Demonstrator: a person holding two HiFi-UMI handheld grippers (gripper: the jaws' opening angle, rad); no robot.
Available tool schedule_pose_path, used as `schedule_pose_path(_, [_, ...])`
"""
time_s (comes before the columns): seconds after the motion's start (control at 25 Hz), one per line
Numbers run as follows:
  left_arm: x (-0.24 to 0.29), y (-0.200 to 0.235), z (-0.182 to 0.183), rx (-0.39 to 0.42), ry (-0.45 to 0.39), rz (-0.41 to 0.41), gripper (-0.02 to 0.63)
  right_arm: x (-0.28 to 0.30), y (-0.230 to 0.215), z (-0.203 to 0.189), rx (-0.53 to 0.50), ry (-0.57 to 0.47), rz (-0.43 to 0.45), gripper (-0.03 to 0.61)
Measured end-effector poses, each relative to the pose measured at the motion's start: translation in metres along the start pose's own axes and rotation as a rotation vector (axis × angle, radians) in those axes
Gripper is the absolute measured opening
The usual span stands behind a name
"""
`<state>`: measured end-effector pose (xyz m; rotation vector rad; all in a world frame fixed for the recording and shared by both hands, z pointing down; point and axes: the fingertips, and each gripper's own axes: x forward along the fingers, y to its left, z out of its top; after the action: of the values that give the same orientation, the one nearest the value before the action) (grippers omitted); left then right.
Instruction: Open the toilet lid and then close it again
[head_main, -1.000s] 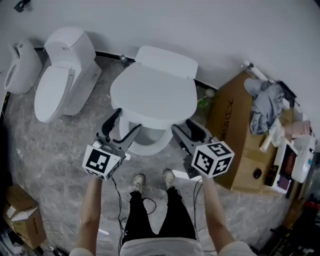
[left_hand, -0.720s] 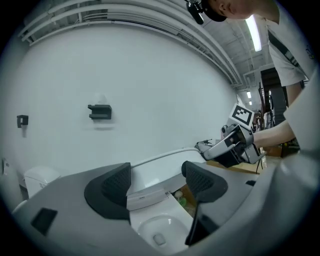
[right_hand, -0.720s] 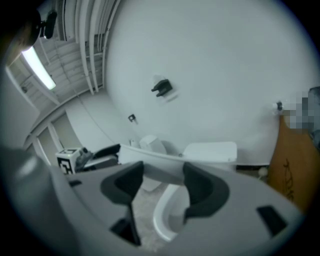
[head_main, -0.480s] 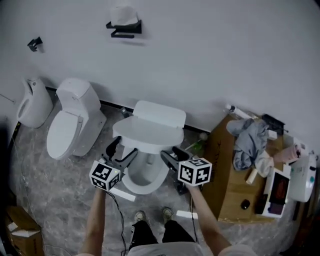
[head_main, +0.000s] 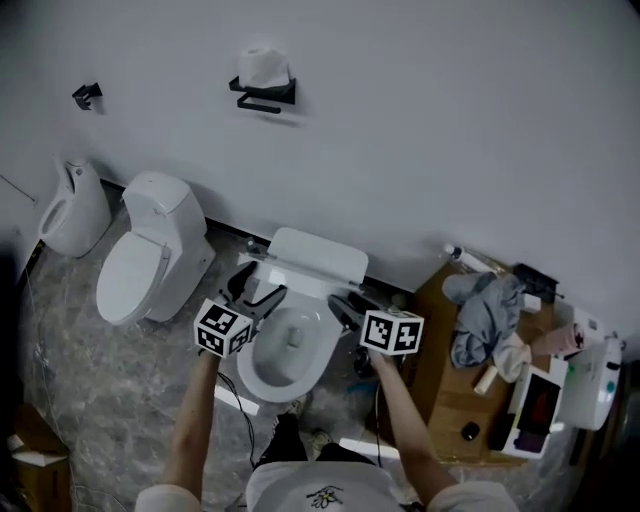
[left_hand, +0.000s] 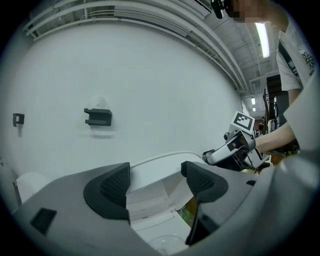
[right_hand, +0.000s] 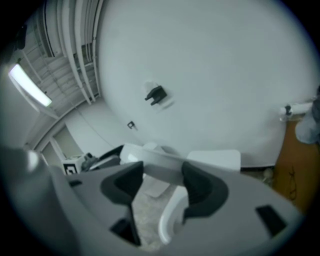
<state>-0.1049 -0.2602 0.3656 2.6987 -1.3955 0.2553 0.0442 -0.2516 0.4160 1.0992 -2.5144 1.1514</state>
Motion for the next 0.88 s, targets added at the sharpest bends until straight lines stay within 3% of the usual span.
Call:
schedule_pose_path(0.28, [0.048,0.025,0.033,0.062,-0.013,-0.035,0.351,0.013,-0.015,0.06,0.024,-0.059,-0.008,0.264])
schedule_pose_path(0.44, [0.075,0.038,0.042,0.094,-0.004,-0.066,0.351,0.022,-0.027,0.091,-0.037,-0.079,-0.044,0.262])
schedule_pose_path(0.88, [0.14,0.066,0.075,0.114,-0.028,-0.092,0.351,0.034,-0.057,0.162,-0.06,-0.227,-0.168,0.262])
